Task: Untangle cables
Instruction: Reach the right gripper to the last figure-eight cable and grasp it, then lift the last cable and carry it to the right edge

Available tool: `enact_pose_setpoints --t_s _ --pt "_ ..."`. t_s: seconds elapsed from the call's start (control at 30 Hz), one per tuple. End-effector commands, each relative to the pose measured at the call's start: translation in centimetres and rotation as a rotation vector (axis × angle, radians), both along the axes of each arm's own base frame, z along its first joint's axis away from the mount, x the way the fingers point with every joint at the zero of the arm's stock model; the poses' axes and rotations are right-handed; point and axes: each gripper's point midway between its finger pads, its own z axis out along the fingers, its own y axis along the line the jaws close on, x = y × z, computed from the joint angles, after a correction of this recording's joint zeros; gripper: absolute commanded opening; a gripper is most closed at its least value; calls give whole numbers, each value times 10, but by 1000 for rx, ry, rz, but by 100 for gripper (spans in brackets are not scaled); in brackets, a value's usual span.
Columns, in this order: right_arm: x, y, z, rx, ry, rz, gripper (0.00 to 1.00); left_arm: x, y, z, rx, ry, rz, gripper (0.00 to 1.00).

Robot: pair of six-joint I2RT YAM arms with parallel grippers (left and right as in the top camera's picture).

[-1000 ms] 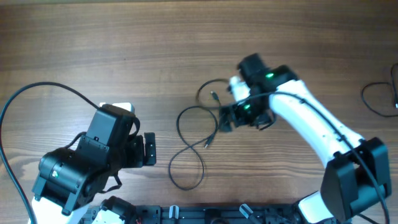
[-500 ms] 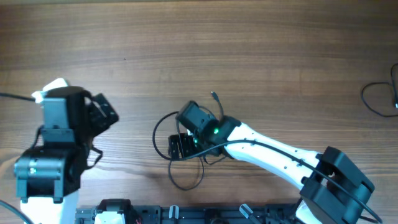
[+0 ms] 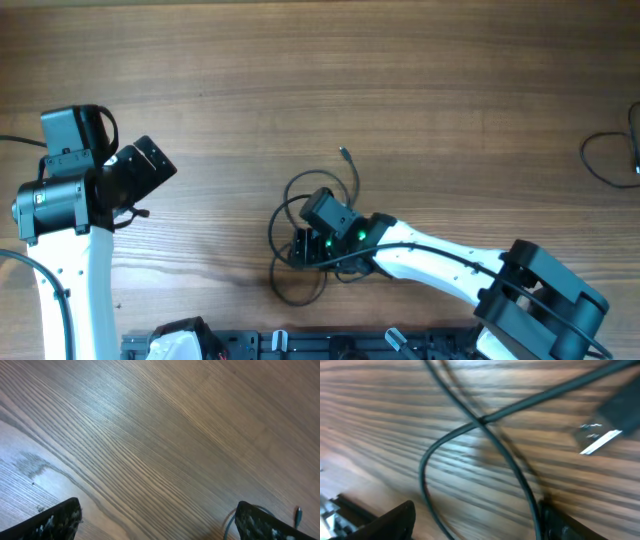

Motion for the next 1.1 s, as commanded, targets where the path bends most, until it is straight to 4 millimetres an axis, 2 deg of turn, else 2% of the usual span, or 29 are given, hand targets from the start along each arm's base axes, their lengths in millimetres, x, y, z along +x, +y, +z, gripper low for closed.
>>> enact_pose_setpoints --t_s 0.0,0.07,0.1,0.17,0.27,0.33,0.4,0.47,0.5,0.57,0.6,0.63,0.7,0.73,0.8,0.9,0.97,1.03,1.07 --pt "-25 0 -18 -23 55 53 79 -3 -2 1 -4 2 -15 100" --pt "-32 5 -18 -18 48 78 66 -4 -2 1 -5 5 -15 100" --pt "-36 7 -18 -20 44 89 43 -4 -2 1 -5 5 -15 100" --pt "-36 5 -19 -36 29 92 4 -5 -2 0 -7 11 -15 100" --pt "-25 -6 -26 -105 -44 85 4 -7 -3 -1 -9 22 -15 100" --pt "2 -14 -23 -155 -145 23 4 -7 -5 -1 -21 20 -21 100" --pt "26 -15 -6 -155 -225 34 4 -8 -6 -2 -28 25 -24 100" --pt "65 -20 36 -158 -350 43 4 -8 -8 -2 -33 25 -30 99" --pt "92 -30 69 -183 -443 19 4 -8 -9 -2 -39 24 -34 100" --pt "126 -54 114 -225 -558 -43 4 -9 -11 -3 -47 31 -40 100" --pt "144 -70 139 -250 -619 -80 4 -9 -14 -3 -56 31 -63 100" --pt "166 -98 170 -299 -694 -134 4 -8 -19 -3 -80 28 -86 100" --pt "190 -144 198 -367 -758 -252 4 -8 -24 -3 -99 27 -114 100" --pt "205 -187 215 -443 -805 -369 4 -8 -25 -3 -102 26 -116 100" --pt "221 -274 241 -631 -870 -599 4 -8 -26 -3 -108 25 -118 100" --pt "236 -375 280 -898 -975 -696 4 -10 -28 -4 -118 33 -121 100" --pt "238 -430 307 -991 -1039 -794 4 -11 -29 -5 -125 39 -123 100" --pt "223 -497 335 -1060 -1093 -993 4 -11 -32 -5 -142 34 -132 100" --pt "214 -523 342 -1077 -1103 -1062 4 -11 -33 -5 -144 33 -133 100"
